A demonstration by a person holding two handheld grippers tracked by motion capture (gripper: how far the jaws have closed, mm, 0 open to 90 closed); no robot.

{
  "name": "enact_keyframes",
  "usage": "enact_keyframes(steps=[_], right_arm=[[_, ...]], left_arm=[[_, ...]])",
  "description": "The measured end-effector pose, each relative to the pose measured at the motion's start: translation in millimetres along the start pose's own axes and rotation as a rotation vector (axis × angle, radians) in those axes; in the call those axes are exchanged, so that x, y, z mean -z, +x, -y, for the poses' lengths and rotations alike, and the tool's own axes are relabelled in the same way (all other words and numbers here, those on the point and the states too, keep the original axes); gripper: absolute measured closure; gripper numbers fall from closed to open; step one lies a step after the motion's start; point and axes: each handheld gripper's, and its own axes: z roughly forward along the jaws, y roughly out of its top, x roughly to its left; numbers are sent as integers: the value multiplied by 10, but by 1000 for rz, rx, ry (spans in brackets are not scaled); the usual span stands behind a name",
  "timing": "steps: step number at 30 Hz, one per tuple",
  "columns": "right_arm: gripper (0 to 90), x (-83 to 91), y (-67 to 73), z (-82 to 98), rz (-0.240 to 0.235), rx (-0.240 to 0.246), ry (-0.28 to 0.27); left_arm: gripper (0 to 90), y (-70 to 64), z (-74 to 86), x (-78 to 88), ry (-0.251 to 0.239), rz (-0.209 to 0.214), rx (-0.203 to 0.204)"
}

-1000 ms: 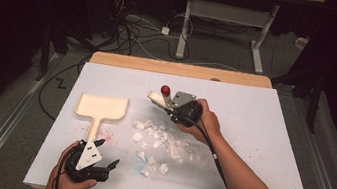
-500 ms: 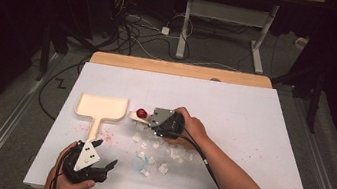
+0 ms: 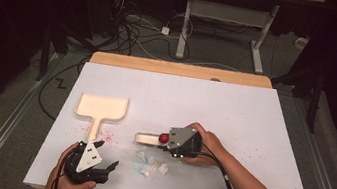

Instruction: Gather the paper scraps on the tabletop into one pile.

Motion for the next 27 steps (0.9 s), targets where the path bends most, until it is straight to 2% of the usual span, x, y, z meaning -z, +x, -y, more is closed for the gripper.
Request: enact_keyframes(steps=[1, 4, 6, 7, 11, 12, 14, 15, 16, 17, 18, 19, 20, 22, 24, 25, 26, 27], right_arm=[[673, 87, 46, 35, -7, -13, -9], [675, 184, 90, 74, 13, -7, -20], [677, 281, 116, 107, 50, -12, -25], [677, 313, 122, 111, 95, -14, -14], [677, 405, 55, 121, 123, 6, -20], [677, 485, 30, 125, 131, -17, -39], [677, 524, 10, 126, 148, -17, -54], [677, 564, 2, 126, 176, -28, -63], [677, 599, -3, 127, 186, -41, -66], [677, 705, -26, 137, 211, -71, -64], [677, 705, -26, 137, 211, -71, -64], [677, 755, -35, 145, 232, -72, -54], [677, 804, -39, 155, 246, -83, -49], [677, 896, -33, 179, 264, -151, -61], [677, 1005, -32, 218, 290, -190, -50], [677, 1110, -33, 264, 304, -237, -49], [677, 1147, -27, 276, 312, -257, -42], [677, 1147, -27, 276, 312, -257, -42]], left_arm=[[214, 3, -4, -2, -7, -6, -13], [214, -10, -6, -9, 4, 2, -2], [214, -13, -17, -18, -1, -4, -19], [214, -21, -24, -22, 0, -5, -26], [214, -48, -48, -37, 0, 0, -39], [214, -58, -47, -41, 7, 5, -27], [214, -48, -47, -55, 7, 3, -37], [214, -51, -42, -58, 15, 9, -27], [214, -44, -44, -64, 12, 4, -36], [214, -41, -44, -65, 13, 3, -36], [214, -40, -44, -64, 13, 3, -35], [214, -46, -41, -59, 17, 7, -24], [214, -41, -43, -55, 9, 3, -36], [214, -41, -40, -49, 11, 1, -37], [214, -37, -35, -41, 6, 3, -31], [214, -34, -35, -39, 7, 1, -33], [214, -33, -36, -39, 8, -1, -34], [214, -34, -36, -38, 7, 0, -33]])
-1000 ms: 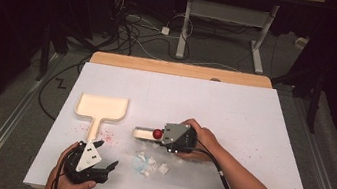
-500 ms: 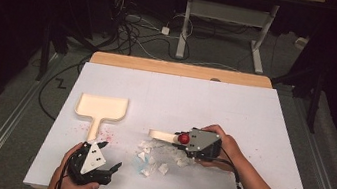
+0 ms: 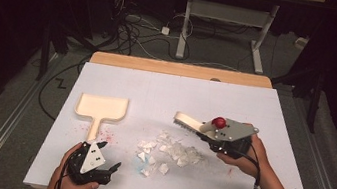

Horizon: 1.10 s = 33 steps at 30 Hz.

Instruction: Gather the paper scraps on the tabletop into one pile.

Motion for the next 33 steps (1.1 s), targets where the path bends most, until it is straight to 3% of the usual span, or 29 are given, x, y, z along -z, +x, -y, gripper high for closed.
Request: enact_keyframes(steps=[2, 5, 7, 8, 9, 10, 12, 18, 22, 24, 27, 29, 33], right_arm=[[677, 101, -15, 36, 30, -30, 27], [677, 178, -24, 132, 96, -113, 92], [677, 202, -21, 241, 161, -160, 149], [677, 194, -20, 358, 237, -207, 215], [677, 194, -20, 358, 237, -207, 215], [677, 155, -31, 451, 268, -257, 267], [677, 94, -19, 501, 284, -294, 293], [677, -196, 59, 457, 281, -315, 335], [676, -449, 234, 286, 266, -275, 344], [676, -478, 268, 260, 263, -270, 343], [676, -538, 405, 136, 219, -220, 318], [676, -559, 471, 63, 172, -227, 290], [676, -596, 577, -29, 127, -204, 265]], left_arm=[[214, -5, -5, 1, 1, -2, -3], [215, -7, -7, 3, 1, 0, -5], [214, -8, -9, 2, 0, 1, -5], [214, -8, -12, 4, -1, 2, -6], [214, -9, -14, 6, -3, 3, -7], [214, -12, -17, 7, -5, 1, -8], [214, -12, -20, 6, -8, 3, -5], [214, -14, -41, -40, 7, 18, -3], [214, -15, -41, -49, 9, 25, -5], [214, -5, -41, -50, 6, 19, -13], [214, -9, -31, -45, 12, 25, -5], [214, -11, -29, -40, 13, 23, -7], [214, -12, -24, -27, 11, 22, -8]])
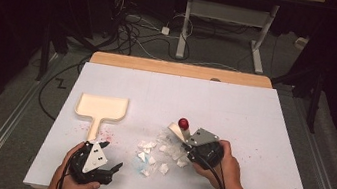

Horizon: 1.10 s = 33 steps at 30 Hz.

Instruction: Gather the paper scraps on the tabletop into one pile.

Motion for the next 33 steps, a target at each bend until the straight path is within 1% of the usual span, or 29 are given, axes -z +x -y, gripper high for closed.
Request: enact_keyframes(steps=[1, 2, 3, 4, 5, 7, 8, 9, 10, 11, 13, 14, 15, 16, 17, 18, 19, 20, 21, 22, 23, 24, 26, 27, 29, 30, 31, 33], right_arm=[[677, 27, 20, -15, -17, 3, -17], [677, 27, 20, -15, -17, 3, -17], [677, 49, 25, -20, -28, -20, -33], [677, 78, 15, -27, -35, -18, -41], [677, 100, 4, -33, -34, -14, -54], [677, 159, -24, -34, -10, -30, -74], [677, 191, -53, -28, -10, -39, -80], [677, 270, -125, -1, -6, -56, -89], [677, 270, -125, -1, -6, -56, -89], [677, 303, -153, 13, -1, -60, -96], [677, 401, -232, 73, -9, -79, -92], [677, 444, -264, 110, -10, -80, -91], [677, 484, -297, 147, -12, -72, -86], [677, 526, -336, 188, -6, -77, -85], [677, 565, -377, 230, 2, -95, -88], [677, 600, -417, 268, 5, -110, -83], [677, 634, -463, 302, 9, -109, -72], [677, 671, -497, 339, 19, -116, -65], [677, 712, -532, 383, 19, -112, -55], [677, 752, -562, 432, 13, -110, -41], [677, 822, -584, 554, 4, -113, -4], [677, 822, -584, 554, 4, -113, -4], [677, 866, -558, 670, -3, -112, 46], [677, 885, -538, 717, -9, -103, 69], [677, 933, -494, 780, -29, -84, 85], [678, 962, -462, 794, -36, -85, 91], [677, 988, -438, 800, -51, -70, 95], [677, 1014, -374, 794, -74, -54, 98]], left_arm=[[214, 0, 2, 2, -1, 0, 1], [214, 1, 3, 5, -2, 0, 0], [214, 7, 2, 5, -8, -6, -9], [215, 7, 2, 6, -7, -7, -9], [214, 1, 6, 8, -2, -2, 2], [214, 0, 8, 12, -4, -3, 3], [214, -1, 8, 15, -4, -4, 2], [214, -2, 9, 17, -5, -5, 2], [214, 3, 8, 18, -10, -10, -7], [214, 5, 9, 21, -10, -12, -7], [215, 7, 12, 23, -8, -14, -8], [214, -1, 15, 25, -2, -8, 4], [214, -1, 14, 28, 0, -9, 2], [214, -2, 13, 30, -1, -9, 2], [214, -4, 12, 29, -2, -10, 3], [214, -5, 10, 27, -1, -10, 2], [215, -1, 5, 25, -6, -15, -9], [215, -2, 4, 24, -6, -15, -9], [215, -3, 3, 23, -6, -14, -9], [215, -11, 5, 23, 1, -7, 0], [215, -13, 6, 22, 3, -7, -2], [215, -11, 8, 21, 3, -5, 0], [215, -4, 8, 17, 5, -4, 0], [215, -6, 7, 16, 8, -6, -2], [215, -17, 2, 16, 3, -3, -4], [215, -22, -3, 18, 3, -6, -6], [215, -24, -6, 20, 1, -6, -9], [215, -24, -12, 17, 0, -5, -10]])
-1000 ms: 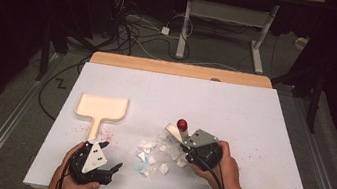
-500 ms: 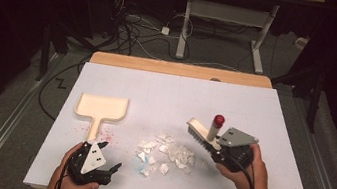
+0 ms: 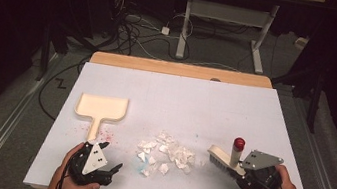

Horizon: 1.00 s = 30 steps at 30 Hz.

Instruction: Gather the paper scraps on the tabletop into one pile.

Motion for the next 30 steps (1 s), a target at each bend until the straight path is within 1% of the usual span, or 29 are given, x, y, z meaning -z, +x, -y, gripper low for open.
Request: enact_keyframes(steps=[1, 3, 6, 8, 9, 10, 11, 12, 14, 16, 17, 18, 20, 21, 22, 23, 24, 25, 26, 28, 30], right_arm=[[677, -9, 48, -7, -20, 1, 3], [678, -56, 139, -46, -58, 25, -2], [677, -160, 294, -146, -68, 59, -8], [677, -227, 370, -229, -80, 83, -15], [677, -276, 432, -325, -90, 93, -30], [677, -276, 432, -325, -90, 93, -30], [677, -304, 450, -377, -100, 106, -41], [677, -325, 470, -425, -106, 109, -47], [677, -354, 494, -500, -101, 122, -67], [677, -395, 513, -574, -125, 127, -87], [677, -402, 522, -598, -118, 123, -91], [678, -407, 518, -619, -117, 133, -93], [677, -371, 505, -633, -118, 131, -111], [677, -337, 484, -630, -120, 132, -129], [677, -298, 464, -624, -120, 117, -149], [677, -253, 431, -619, -120, 113, -167], [677, -210, 413, -619, -122, 93, -187], [677, -169, 387, -619, -128, 85, -207], [677, -135, 377, -623, -127, 63, -233], [677, -91, 362, -644, -134, 54, -274], [677, -85, 383, -681, -140, 66, -289]], left_arm=[[215, 0, -2, -7, 2, 2, 1], [215, 0, -7, -19, 6, 6, -4], [216, -8, -12, -33, 7, 11, -9], [216, -6, -11, -37, 8, 12, -8], [216, -4, -10, -38, 9, 12, -7], [216, -2, -8, -40, 10, 13, -6], [216, -1, -8, -43, 10, 14, -5], [217, -1, -8, -46, 11, 14, -5], [217, -3, -7, -48, 13, 14, -7], [217, 0, -3, -47, 14, 13, -6], [217, 2, -1, -47, 15, 11, -5], [217, 6, 1, -41, 15, 9, -6], [217, 12, 8, -25, 7, 7, 2], [217, 18, 12, -17, 7, 1, 3], [217, 31, 14, -9, 1, -7, 1], [216, 35, 21, -1, 2, -6, 17], [217, 49, 22, 3, -6, -14, 12], [217, 55, 22, 9, -7, -23, 13], [217, 60, 22, 17, -10, -27, 18], [217, 70, 20, 30, -16, -36, 25], [217, 72, 18, 30, -18, -43, 32]])
